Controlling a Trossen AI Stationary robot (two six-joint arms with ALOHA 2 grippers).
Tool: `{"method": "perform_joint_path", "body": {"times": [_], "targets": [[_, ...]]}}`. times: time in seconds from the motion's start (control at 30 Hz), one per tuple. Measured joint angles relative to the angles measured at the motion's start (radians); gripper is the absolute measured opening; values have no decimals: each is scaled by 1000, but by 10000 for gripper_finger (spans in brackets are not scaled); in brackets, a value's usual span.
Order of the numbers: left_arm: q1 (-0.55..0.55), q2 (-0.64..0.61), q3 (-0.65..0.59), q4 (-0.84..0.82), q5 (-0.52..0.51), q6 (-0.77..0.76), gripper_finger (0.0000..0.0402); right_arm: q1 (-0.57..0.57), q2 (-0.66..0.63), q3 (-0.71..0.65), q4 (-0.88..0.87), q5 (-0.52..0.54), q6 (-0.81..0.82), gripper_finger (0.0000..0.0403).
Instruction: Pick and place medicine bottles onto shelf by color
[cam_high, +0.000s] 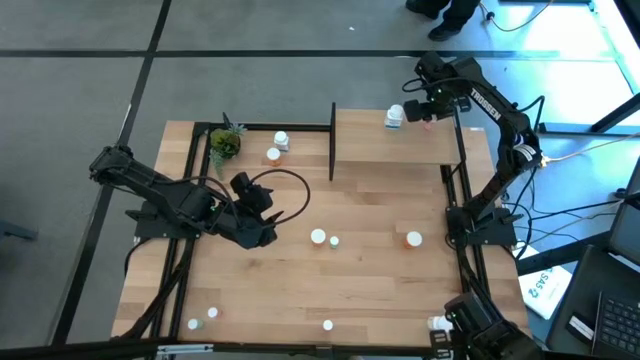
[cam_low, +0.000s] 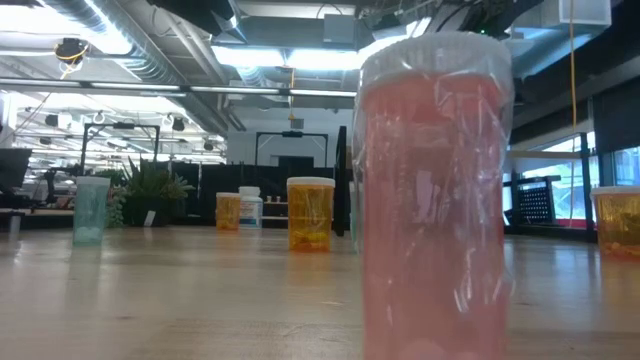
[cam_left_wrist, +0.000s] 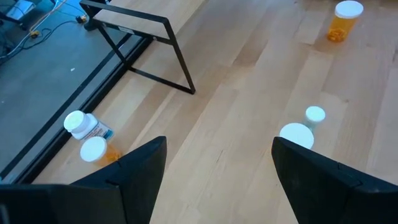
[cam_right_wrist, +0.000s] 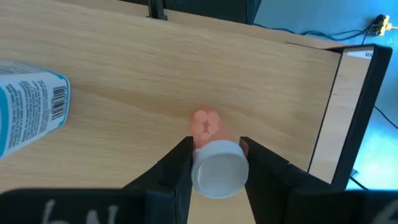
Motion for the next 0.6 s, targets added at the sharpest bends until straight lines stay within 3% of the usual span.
{"method": "perform_joint_path", "body": {"times": [0.6], "targets": [[0, 0, 0, 0, 0, -2, 286, 0, 0, 0, 6, -3, -10, 140]]}}
